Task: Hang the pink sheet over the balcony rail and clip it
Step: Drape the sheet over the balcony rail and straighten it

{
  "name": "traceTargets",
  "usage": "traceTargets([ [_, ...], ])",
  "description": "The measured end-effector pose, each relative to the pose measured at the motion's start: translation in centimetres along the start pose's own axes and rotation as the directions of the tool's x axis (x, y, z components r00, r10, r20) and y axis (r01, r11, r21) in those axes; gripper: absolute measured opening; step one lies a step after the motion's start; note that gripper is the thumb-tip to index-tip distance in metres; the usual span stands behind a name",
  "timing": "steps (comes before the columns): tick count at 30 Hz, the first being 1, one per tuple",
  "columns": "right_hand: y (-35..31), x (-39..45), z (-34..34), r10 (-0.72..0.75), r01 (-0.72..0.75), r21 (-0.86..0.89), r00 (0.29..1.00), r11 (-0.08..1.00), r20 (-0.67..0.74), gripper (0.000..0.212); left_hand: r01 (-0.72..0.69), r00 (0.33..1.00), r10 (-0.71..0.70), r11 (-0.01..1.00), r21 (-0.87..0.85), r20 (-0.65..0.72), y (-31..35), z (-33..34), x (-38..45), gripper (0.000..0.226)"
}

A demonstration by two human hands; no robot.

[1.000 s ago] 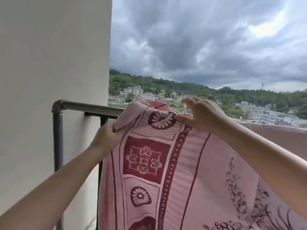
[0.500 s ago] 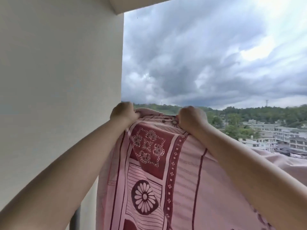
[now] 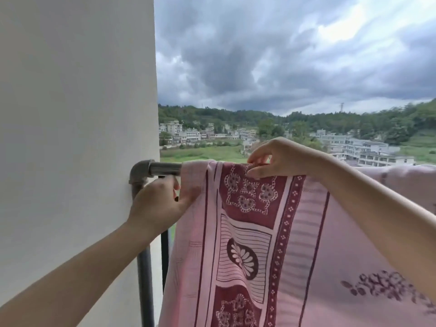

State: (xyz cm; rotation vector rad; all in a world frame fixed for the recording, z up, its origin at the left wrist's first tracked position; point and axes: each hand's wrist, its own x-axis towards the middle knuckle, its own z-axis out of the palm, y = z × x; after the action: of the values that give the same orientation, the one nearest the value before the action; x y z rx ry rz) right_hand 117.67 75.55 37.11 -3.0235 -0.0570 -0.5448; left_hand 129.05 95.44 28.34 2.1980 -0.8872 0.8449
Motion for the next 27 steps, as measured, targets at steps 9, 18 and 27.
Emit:
traceTargets([
  [9,-1.8,-0.5,3.0,-0.273,0.151,-0.337,0.895,0.929,-0.352,0.017,0.143,0.984,-0.18,0.771,-0.621,0.003,-2.1,0.3,-0.5,0.033],
  [18,-2.3,0.9,-0.8,-0.16,0.098,-0.148,0.847,0.984,-0.506,0.008,0.201,0.964,-0.259,0.847,-0.492,-0.053,-4.6,-5.9,7.8,0.029],
  [27,-2.9,5.3,0.9,0.084,-0.118,-0.133,0.968,0.984,-0.236,0.014,0.403,0.915,-0.395,0.871,-0.28,0.087,-8.4,-4.0,8.4,0.047],
])
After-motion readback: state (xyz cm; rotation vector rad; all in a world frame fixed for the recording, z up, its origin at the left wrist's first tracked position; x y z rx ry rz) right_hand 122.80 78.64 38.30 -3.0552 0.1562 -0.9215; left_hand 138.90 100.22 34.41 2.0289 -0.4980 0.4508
